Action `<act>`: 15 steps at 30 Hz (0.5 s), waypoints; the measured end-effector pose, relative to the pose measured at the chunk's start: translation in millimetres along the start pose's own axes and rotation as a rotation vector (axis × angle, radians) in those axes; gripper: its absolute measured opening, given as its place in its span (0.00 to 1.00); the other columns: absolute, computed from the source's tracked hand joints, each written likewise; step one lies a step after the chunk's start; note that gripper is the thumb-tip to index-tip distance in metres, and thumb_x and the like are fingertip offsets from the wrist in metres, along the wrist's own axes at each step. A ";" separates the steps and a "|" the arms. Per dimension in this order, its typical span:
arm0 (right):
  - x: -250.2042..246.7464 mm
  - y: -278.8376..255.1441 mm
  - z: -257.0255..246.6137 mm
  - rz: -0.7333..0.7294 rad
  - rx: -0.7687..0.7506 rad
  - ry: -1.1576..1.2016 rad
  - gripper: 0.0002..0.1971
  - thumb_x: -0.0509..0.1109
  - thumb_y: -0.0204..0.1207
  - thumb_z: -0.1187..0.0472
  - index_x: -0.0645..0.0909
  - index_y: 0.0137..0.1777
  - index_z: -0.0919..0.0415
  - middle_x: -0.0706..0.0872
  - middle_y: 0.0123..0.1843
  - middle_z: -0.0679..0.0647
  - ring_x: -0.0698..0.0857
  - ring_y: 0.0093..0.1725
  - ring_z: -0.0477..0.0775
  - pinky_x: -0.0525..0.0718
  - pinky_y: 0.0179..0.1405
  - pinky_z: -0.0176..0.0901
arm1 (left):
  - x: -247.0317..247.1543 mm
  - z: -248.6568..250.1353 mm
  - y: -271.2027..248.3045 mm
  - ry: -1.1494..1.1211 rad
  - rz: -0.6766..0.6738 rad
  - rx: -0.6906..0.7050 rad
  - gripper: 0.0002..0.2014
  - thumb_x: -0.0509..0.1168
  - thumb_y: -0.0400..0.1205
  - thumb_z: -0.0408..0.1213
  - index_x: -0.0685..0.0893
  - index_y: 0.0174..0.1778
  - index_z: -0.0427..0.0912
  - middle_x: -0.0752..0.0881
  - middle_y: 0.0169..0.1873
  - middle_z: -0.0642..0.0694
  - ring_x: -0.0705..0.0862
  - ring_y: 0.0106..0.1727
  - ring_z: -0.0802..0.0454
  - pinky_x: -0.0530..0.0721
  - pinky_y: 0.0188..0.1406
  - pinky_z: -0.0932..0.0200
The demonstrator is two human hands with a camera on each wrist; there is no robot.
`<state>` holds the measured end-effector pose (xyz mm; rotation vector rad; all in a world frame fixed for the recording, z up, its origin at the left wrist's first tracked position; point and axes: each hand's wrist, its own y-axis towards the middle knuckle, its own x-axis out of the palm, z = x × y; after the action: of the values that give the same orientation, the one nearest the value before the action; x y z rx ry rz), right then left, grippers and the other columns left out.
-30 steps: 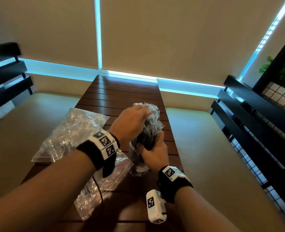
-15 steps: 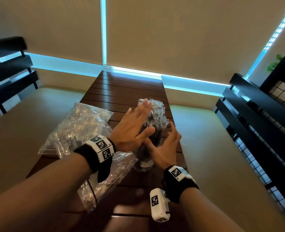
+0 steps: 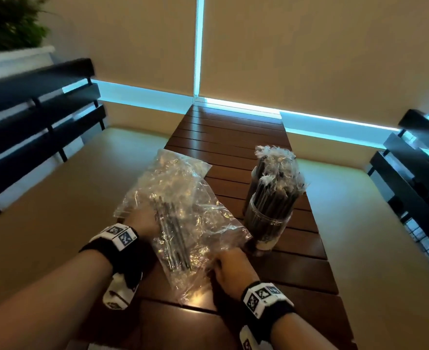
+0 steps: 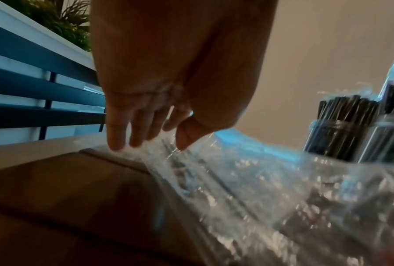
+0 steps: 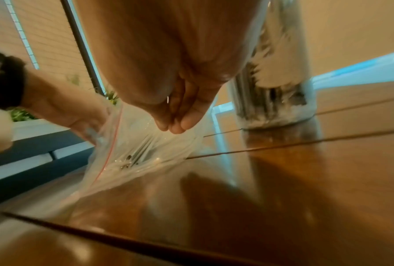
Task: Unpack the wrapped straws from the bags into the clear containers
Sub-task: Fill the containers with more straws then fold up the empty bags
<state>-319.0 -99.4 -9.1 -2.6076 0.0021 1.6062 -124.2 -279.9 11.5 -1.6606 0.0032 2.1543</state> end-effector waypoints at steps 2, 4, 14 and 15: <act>12.9 16.9 -7.9 -0.012 0.015 0.047 0.16 0.58 0.77 0.57 0.89 0.48 0.56 0.90 0.47 0.55 0.87 0.46 0.58 0.86 0.51 0.47 | 11.0 -7.6 -5.6 0.026 -0.074 0.074 0.10 0.68 0.76 0.32 0.86 0.51 0.32 0.88 0.49 0.37 0.87 0.48 0.43 0.82 0.41 0.55; 23.2 33.5 -15.8 -0.001 0.062 0.172 0.13 0.62 0.80 0.58 0.89 0.53 0.55 0.90 0.50 0.52 0.87 0.47 0.53 0.88 0.51 0.45 | 16.2 -14.5 -9.9 0.049 -0.070 0.148 0.09 0.71 0.75 0.37 0.88 0.45 0.35 0.89 0.45 0.38 0.87 0.47 0.42 0.77 0.38 0.57; 34.3 70.0 -74.8 -0.147 0.177 -0.104 0.28 0.65 0.76 0.33 0.84 0.60 0.57 0.89 0.56 0.57 0.88 0.54 0.59 0.87 0.56 0.49 | 25.2 -20.1 -17.2 -0.060 -0.053 0.111 0.09 0.74 0.75 0.37 0.85 0.37 0.34 0.86 0.34 0.39 0.88 0.41 0.40 0.85 0.36 0.50; 31.2 70.6 -79.4 -0.144 0.141 -0.144 0.24 0.65 0.78 0.38 0.84 0.60 0.58 0.88 0.54 0.57 0.87 0.51 0.59 0.86 0.53 0.47 | 27.4 -23.1 -15.8 -0.054 -0.059 0.100 0.09 0.73 0.75 0.36 0.82 0.35 0.36 0.84 0.33 0.40 0.88 0.41 0.39 0.82 0.33 0.52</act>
<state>-237.1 -173.9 -6.1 -2.3269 -0.0763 1.6743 -103.1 -262.5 -16.5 -1.5272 0.0444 2.1186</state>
